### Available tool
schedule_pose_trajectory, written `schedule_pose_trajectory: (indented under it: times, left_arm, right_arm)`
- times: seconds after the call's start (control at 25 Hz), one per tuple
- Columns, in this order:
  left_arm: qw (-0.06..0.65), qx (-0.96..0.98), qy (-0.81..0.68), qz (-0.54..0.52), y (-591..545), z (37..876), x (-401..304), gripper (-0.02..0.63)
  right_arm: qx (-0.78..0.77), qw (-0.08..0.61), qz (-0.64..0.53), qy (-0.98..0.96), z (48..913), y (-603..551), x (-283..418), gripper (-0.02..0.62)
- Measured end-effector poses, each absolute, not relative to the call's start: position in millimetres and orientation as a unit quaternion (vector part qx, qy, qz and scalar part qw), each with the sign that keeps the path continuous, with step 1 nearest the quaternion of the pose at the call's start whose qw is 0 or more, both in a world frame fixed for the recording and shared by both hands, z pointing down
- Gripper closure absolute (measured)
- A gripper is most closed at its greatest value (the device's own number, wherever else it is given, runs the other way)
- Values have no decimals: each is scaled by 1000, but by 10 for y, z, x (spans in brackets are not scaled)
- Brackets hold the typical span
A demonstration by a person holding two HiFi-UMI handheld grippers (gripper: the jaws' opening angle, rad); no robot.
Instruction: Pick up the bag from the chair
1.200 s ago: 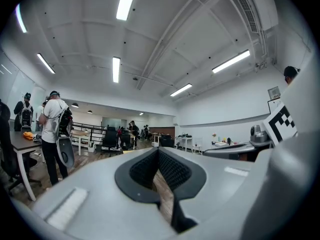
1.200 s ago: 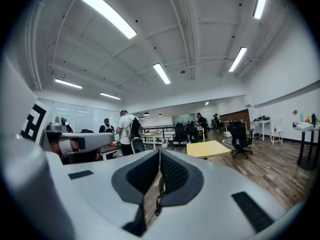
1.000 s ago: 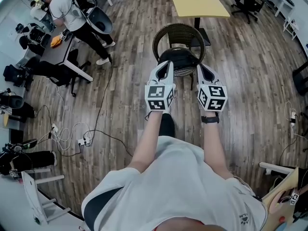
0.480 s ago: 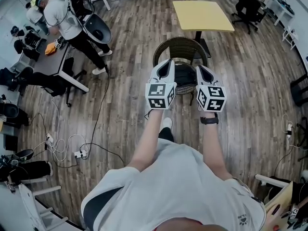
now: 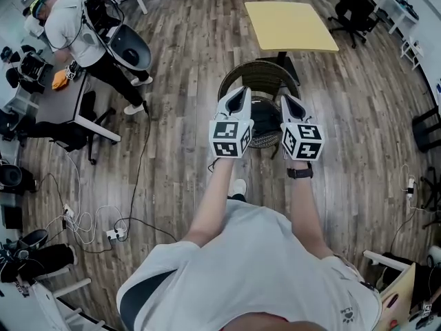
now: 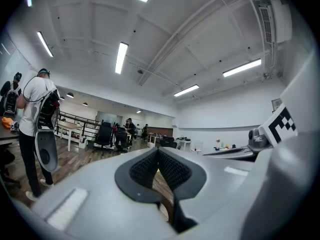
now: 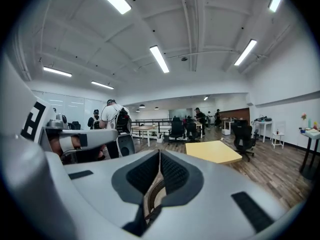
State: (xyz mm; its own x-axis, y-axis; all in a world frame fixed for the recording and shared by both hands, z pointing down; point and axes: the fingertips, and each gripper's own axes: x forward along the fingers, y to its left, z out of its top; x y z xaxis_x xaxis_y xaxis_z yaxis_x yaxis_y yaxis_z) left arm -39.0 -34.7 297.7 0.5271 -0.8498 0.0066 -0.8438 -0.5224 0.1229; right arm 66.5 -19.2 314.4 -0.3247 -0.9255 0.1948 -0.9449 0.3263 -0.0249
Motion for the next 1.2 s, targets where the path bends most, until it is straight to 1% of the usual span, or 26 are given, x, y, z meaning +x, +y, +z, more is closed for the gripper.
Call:
schedule_pose_trajectory:
  times: [0.28,0.4,0.48,0.56,0.64,1.0,1.2]
  left_arm:
    - [67,877,-476,-26,-991,3114,-479,595]
    - [75,877,-474,-23,-1185,3220,-550,595]
    - [63,880,-470,-17,-1307,3291,-585,595]
    - [35,887,-461,-2,-1426,3364,-575,595]
    - [26,887,-460,6,-1514,3439,-563,595]
    - [80,881,-466,12,-1910,3840,-438,595]
    - [114,874,-468,63,-2197,4271,-349,595]
  right_arm:
    - [570,87,72,-814,3281,-874,382,583]
    - [590,84,76,-799,3355,-1085,391,583]
    - [598,86,81,-793,3427,-1199,409,583]
    - [598,93,87,-791,3513,-1293,415,583]
    - [599,100,94,-789,3611,-1360,448,583]
    - [607,124,129,-774,4008,-1697,747,583]
    - [605,136,166,-767,4358,-1995,908,583]
